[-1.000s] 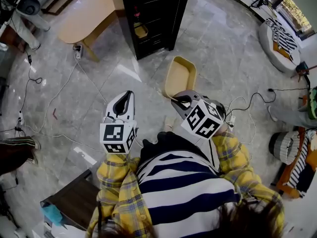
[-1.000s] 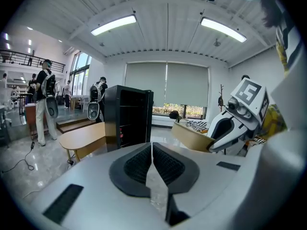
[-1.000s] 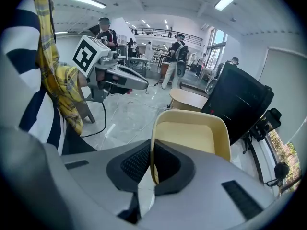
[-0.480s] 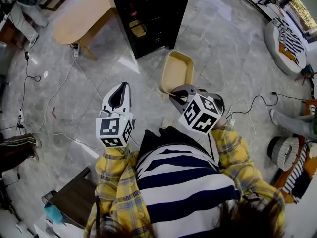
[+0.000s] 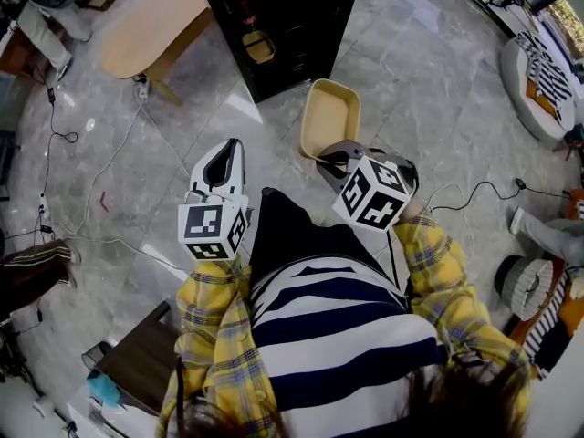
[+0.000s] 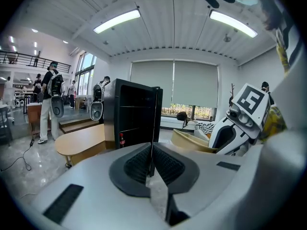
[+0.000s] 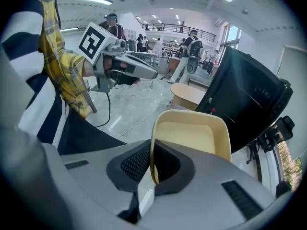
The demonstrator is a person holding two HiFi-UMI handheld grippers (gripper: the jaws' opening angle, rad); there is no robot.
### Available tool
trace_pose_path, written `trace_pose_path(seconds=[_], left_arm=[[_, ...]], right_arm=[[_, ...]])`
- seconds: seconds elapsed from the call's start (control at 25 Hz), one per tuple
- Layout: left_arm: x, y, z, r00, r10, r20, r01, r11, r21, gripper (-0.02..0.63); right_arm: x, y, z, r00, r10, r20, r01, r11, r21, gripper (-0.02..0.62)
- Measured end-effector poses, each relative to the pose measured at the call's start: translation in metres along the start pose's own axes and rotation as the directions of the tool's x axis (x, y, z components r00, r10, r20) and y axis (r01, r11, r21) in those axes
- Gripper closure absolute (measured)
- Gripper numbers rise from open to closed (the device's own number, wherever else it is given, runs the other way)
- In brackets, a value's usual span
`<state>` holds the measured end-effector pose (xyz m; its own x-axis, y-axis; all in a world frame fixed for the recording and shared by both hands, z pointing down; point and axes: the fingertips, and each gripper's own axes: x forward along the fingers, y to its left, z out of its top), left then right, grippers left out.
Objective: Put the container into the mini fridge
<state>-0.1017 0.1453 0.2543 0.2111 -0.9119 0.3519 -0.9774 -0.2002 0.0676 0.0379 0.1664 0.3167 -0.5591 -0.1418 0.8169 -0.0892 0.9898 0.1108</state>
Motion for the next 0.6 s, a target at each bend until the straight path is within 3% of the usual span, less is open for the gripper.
trace_pose_path(seconds=[0.6], left_arm=[[0.096, 0.053, 0.01, 0.995, -0.09, -0.032, 0.09, 0.996, -0.002, 0.586]], right_arm=[[0.055, -0.084, 0.029, 0.999, 0.008, -0.035, -0.007, 0.999, 0.045, 0.565]])
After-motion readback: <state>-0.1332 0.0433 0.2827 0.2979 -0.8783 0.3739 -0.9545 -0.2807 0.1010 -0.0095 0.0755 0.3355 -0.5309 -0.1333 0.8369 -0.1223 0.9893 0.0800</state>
